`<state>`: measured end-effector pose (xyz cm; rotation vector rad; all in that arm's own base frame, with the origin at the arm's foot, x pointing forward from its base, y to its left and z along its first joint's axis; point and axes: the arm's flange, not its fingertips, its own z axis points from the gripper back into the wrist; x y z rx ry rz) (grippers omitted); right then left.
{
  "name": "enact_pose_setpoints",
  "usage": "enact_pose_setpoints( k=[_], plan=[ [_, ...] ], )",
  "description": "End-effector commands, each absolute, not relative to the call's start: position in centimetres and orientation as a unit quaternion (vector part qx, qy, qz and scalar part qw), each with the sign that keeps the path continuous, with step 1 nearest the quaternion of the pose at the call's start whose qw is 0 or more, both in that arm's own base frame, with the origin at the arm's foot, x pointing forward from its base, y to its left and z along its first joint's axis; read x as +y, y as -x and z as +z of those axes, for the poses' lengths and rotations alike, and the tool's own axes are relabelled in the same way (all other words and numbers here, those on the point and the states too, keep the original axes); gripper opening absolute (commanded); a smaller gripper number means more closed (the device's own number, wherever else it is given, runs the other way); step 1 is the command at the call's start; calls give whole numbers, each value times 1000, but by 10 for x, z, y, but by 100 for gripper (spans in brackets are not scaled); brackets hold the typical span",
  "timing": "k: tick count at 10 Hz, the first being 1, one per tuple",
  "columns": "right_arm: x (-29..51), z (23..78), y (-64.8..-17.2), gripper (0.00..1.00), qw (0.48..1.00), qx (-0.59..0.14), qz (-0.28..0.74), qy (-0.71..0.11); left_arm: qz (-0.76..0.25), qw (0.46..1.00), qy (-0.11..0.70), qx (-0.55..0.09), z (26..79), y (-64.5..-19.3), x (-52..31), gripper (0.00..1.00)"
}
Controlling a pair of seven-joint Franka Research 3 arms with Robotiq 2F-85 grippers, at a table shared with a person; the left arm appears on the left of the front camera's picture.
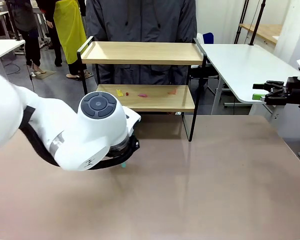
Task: Clean the shelf.
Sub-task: Clean the specific section of the Shelf indicated by the human with the Duster.
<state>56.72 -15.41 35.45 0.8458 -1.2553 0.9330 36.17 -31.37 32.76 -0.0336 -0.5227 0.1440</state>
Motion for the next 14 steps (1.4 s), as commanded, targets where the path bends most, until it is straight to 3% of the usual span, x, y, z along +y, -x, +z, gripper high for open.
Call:
enact_pose_setpoints(
  k=[1,4,6,8,14],
  plan=[
    [-152,357,-567,100,629,-549,409,-369,71,963,-41,-258,369,-318,-268,13],
    [-152,357,-567,100,629,-549,409,-369,96,953,-110,-265,375,-313,-241,13],
    [-152,357,-567,100,629,-549,409,-369,82,951,-56,-292,380,-306,-253,13],
    [-152,357,-567,100,629,-549,409,-369,81,956,-77,-270,373,-332,-265,13],
    [-152,357,-567,100,629,-549,409,-369,-56,960,77,-264,432,-295,-239,13]
  ],
)
